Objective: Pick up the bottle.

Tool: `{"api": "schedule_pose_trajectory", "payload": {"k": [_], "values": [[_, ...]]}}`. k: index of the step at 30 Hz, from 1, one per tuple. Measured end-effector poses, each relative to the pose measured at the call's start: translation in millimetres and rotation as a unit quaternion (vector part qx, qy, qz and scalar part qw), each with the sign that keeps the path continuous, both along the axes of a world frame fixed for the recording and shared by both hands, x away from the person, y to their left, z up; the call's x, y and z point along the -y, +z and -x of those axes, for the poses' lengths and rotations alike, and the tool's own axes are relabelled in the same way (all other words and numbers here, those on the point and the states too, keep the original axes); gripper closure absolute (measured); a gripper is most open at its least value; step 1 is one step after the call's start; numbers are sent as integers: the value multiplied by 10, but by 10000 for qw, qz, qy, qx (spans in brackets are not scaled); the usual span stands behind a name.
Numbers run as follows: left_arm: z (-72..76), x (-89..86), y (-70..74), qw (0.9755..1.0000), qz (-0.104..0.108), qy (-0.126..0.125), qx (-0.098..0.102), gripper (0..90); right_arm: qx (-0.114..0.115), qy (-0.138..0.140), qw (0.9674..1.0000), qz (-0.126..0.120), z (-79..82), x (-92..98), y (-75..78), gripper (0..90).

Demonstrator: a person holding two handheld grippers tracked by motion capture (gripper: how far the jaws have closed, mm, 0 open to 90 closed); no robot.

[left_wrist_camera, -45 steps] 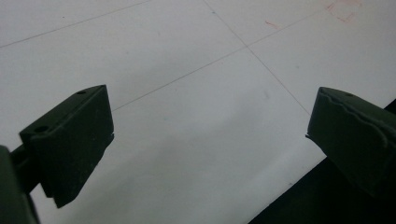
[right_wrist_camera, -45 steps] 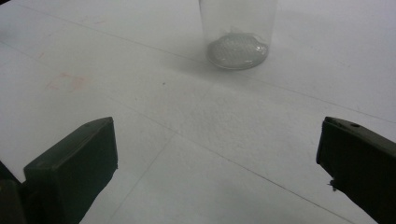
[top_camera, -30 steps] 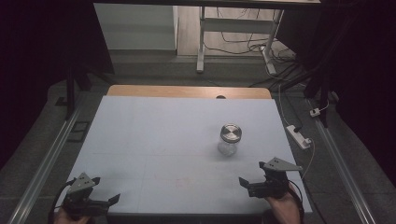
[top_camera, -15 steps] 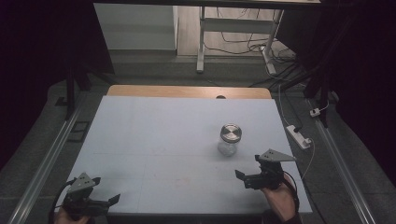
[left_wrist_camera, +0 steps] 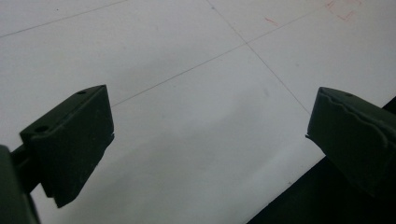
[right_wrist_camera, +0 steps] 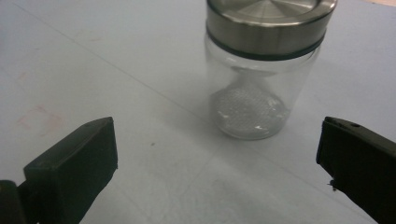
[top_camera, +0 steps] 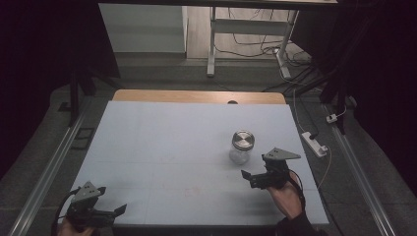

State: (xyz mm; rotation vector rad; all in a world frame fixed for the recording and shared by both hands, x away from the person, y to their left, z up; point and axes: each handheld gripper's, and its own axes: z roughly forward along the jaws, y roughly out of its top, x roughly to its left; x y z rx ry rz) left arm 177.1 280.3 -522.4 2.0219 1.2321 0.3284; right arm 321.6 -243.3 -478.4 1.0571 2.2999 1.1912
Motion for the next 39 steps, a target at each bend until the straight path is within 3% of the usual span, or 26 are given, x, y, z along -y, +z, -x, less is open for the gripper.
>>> {"api": "schedule_pose_trajectory", "payload": {"k": [7, 14, 23, 28, 35, 39], "values": [[-2, 1, -1, 10000, 1, -1, -5, 12, -147, -117, 9998, 36, -215, -33, -30, 0], [-2, -2, 0, 10000, 13, -5, -10, 10, -103, -300, 9989, 335, -389, -142, -85, 0], [-4, -10, -2, 10000, 50, -7, -7, 9, -149, -255, 9992, 260, -595, -282, -138, 0], [-5, -12, -4, 10000, 68, -11, -5, 9, -203, -194, 9986, 445, -677, -356, -214, 0], [-8, -14, -4, 10000, 83, -13, -10, 9, -64, -288, 9986, 444, -722, -406, -238, 0], [-7, -15, -4, 10000, 89, -18, -7, 9, 10, -284, 9989, 365, -727, -419, -258, 65]]}}
